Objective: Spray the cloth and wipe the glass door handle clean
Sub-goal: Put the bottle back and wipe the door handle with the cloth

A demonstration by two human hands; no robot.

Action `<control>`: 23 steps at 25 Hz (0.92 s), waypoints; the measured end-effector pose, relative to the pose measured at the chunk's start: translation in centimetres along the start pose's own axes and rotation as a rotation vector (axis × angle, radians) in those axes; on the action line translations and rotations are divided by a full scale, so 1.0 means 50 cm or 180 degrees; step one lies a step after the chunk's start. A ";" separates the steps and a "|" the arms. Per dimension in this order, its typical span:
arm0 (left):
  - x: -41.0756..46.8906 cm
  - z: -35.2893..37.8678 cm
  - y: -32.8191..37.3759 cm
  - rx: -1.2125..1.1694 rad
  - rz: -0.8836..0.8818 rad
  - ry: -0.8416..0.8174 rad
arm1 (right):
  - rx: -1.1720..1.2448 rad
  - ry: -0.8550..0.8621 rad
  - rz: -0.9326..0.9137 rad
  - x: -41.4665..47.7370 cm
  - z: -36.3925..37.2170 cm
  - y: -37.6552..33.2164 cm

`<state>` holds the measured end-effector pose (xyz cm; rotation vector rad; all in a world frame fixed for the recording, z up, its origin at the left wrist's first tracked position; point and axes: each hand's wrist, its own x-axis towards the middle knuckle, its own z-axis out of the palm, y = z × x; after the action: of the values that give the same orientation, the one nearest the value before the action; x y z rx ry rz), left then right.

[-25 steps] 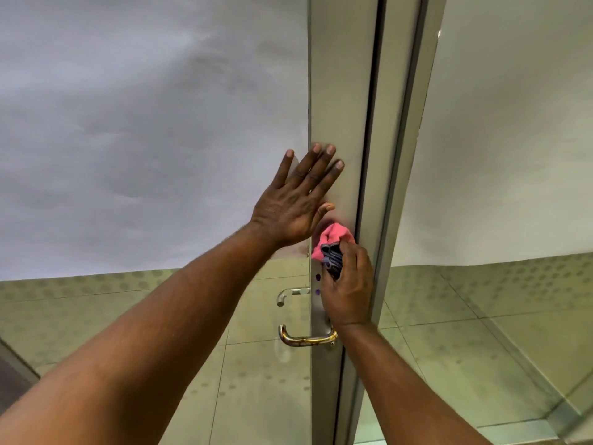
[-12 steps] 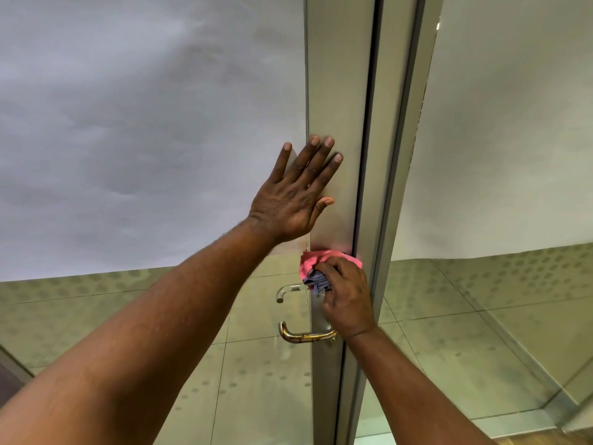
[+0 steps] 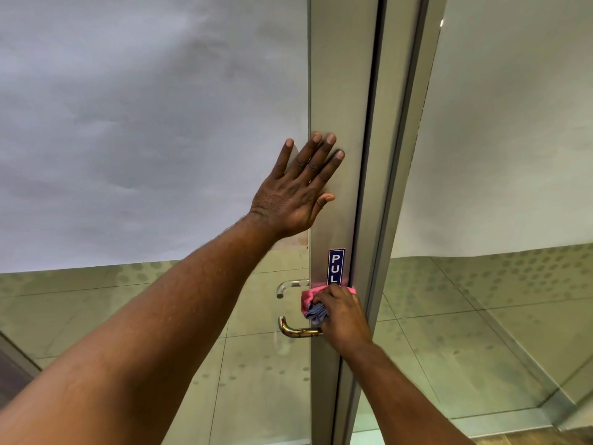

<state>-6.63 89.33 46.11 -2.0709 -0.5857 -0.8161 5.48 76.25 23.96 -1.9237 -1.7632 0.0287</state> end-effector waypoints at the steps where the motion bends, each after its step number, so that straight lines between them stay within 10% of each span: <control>1: 0.000 0.000 0.001 0.0004 0.0006 -0.0006 | -0.0006 -0.0061 0.0007 -0.002 -0.001 0.000; 6: 0.000 0.005 0.000 0.0047 -0.0008 0.0079 | 0.0863 -0.0187 -0.0037 -0.004 -0.060 0.012; 13: 0.000 0.005 0.000 0.0037 0.0026 0.0121 | 0.1106 0.1957 -0.0111 0.037 -0.157 -0.029; 23: 0.000 0.004 0.000 -0.0022 0.0023 0.0121 | 0.0409 0.1236 -0.0153 0.010 -0.047 0.017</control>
<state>-6.55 89.52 46.02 -2.0581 -0.5550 -0.8525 7.16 75.88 25.82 -1.6623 -1.5074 -0.2283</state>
